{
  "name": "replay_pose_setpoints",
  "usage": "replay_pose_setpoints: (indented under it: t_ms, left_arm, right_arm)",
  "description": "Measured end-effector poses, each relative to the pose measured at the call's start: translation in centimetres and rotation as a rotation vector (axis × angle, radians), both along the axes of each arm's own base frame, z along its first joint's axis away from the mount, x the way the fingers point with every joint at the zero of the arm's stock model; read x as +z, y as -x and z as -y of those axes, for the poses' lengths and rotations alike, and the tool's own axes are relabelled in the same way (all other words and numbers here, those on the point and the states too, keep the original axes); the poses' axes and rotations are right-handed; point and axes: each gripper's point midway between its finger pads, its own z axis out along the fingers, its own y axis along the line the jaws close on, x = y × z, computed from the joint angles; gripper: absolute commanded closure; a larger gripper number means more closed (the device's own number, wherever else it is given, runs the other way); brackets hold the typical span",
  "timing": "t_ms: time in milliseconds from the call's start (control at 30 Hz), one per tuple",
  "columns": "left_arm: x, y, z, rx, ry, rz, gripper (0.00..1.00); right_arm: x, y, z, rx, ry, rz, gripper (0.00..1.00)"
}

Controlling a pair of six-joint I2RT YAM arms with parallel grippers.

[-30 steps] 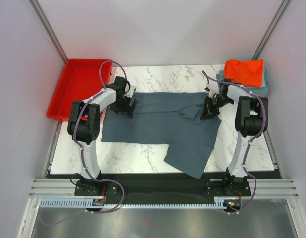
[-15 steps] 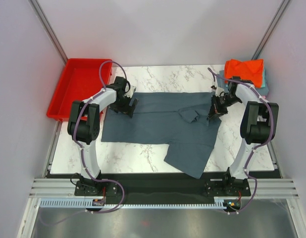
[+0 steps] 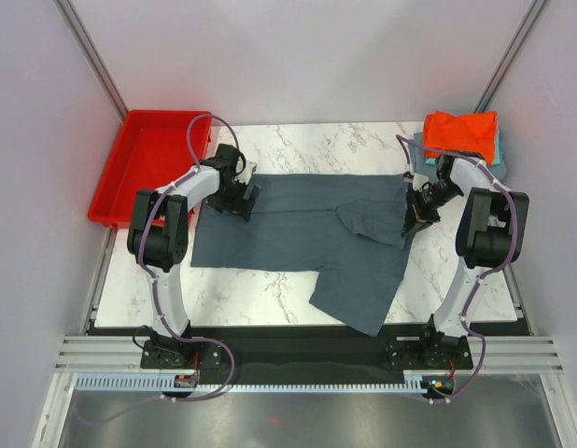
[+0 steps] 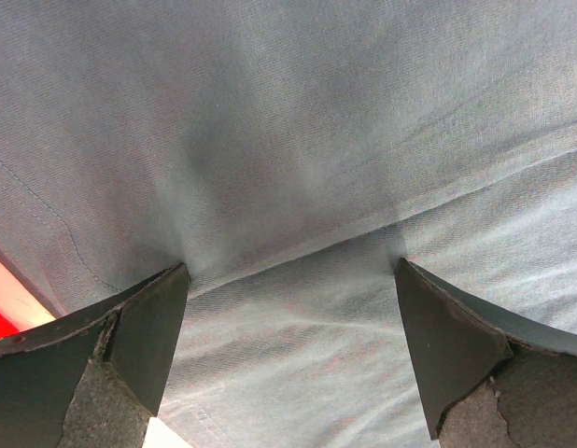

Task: Fold and stack the t-shirts
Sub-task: Fold the tshirt

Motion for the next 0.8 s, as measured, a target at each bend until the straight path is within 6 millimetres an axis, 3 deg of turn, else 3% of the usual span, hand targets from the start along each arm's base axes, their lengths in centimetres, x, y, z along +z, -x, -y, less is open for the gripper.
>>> replay_pose_setpoints:
  t_ms: [133,267,433,533,633,800]
  left_arm:
    - [0.0,0.0,0.0,0.000,0.000,0.000,0.01]
    - [0.0,0.0,0.0,0.000,0.000,-0.001,0.01]
    - [0.1,0.0,0.1,-0.001,0.005,0.000,0.01]
    - [0.3,0.1,0.3,-0.006,0.020,-0.002,0.01]
    - [0.8,-0.1,0.7,-0.012,0.037,0.000,0.01]
    - [2.5,-1.7,0.8,-0.006,0.057,0.044,0.01]
  right_arm:
    - [-0.9,-0.4,1.6,-0.009,0.043,-0.026,0.59]
    - [0.6,-1.8,2.3,-0.004,0.042,0.010,0.54]
    - [5.8,-8.1,2.9,-0.026,0.028,0.252,0.54]
    - [7.0,-10.5,3.3,-0.045,0.032,0.338,0.55]
    - [5.4,-12.0,3.6,-0.065,0.029,0.329,0.56]
    - [-1.6,-13.0,4.3,-0.082,0.037,0.202,0.56]
